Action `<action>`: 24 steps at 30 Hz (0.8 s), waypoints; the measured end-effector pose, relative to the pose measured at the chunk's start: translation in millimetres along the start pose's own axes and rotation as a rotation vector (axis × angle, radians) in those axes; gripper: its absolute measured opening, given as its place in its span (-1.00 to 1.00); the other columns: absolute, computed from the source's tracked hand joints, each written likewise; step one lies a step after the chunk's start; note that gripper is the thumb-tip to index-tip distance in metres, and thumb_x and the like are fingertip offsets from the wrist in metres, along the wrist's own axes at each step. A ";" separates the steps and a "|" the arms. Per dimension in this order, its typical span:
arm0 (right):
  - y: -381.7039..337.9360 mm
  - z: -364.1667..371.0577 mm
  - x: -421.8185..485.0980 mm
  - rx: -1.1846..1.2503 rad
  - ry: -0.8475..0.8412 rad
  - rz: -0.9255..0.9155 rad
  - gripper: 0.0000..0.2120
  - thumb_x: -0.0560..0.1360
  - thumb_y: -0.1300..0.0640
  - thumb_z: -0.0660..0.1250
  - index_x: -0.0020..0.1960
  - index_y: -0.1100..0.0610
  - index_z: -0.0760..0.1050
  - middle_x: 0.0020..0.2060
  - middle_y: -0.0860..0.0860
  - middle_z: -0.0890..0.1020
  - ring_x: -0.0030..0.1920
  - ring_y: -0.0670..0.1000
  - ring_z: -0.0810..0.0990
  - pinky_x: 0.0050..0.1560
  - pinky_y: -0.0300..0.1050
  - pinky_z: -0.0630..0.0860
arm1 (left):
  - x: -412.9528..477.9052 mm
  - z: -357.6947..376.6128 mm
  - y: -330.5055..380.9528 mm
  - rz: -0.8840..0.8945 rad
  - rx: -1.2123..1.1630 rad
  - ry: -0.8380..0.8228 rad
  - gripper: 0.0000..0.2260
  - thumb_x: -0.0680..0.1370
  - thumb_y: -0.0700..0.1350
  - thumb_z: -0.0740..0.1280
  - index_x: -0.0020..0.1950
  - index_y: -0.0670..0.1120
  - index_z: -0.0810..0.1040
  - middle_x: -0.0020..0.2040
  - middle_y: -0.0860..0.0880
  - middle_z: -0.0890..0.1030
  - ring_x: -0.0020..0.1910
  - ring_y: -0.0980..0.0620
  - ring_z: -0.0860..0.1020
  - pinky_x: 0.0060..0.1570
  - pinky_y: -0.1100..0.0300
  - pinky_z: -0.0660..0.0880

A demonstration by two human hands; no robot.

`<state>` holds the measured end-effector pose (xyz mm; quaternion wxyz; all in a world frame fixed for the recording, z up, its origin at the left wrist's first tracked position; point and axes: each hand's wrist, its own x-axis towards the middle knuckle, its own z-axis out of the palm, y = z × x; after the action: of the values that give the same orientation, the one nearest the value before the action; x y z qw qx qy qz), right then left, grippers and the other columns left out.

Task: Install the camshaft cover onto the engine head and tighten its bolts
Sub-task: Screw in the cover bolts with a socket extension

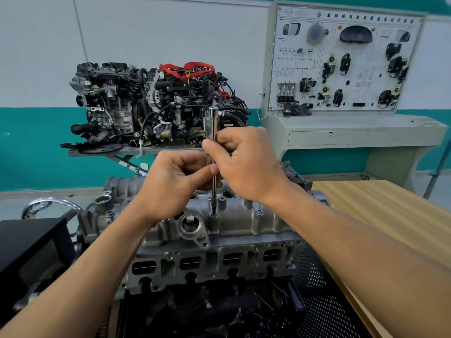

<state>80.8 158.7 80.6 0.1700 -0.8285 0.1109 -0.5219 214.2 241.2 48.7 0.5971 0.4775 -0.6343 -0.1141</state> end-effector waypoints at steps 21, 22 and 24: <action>-26.0 -4.3 18.5 0.247 -0.155 0.043 -0.73 0.63 0.15 0.28 -0.12 0.28 0.63 -0.31 0.17 0.69 -0.41 0.13 0.55 -0.40 0.02 0.51 | -13.1 -29.4 15.8 -0.029 0.446 -0.076 -0.99 0.50 -0.12 0.49 -0.11 -0.03 0.71 -0.33 0.14 0.69 -0.41 0.21 0.61 -0.37 0.41 0.48; -28.0 1.0 19.7 0.261 -0.170 0.049 -0.74 0.64 0.15 0.26 -0.09 0.28 0.62 -0.27 0.18 0.70 -0.31 0.23 0.60 -0.35 0.10 0.54 | -15.2 -37.3 16.3 -0.031 0.446 -0.082 -0.97 0.49 -0.10 0.49 -0.12 -0.04 0.71 -0.34 0.12 0.69 -0.41 0.19 0.61 -0.37 0.38 0.51; -32.7 13.1 20.9 0.279 -0.200 0.061 -0.75 0.66 0.15 0.22 -0.03 0.27 0.60 -0.22 0.11 0.71 -0.18 0.22 0.65 -0.25 0.13 0.59 | -19.8 -52.8 14.7 -0.046 0.420 -0.068 -0.89 0.47 -0.06 0.49 -0.13 -0.09 0.71 -0.30 0.03 0.71 -0.33 0.06 0.66 -0.28 0.27 0.59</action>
<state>101.9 183.4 105.8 0.3093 -0.8409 0.0450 -0.4418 249.7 286.0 60.1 0.4602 0.6017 -0.6527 -0.0093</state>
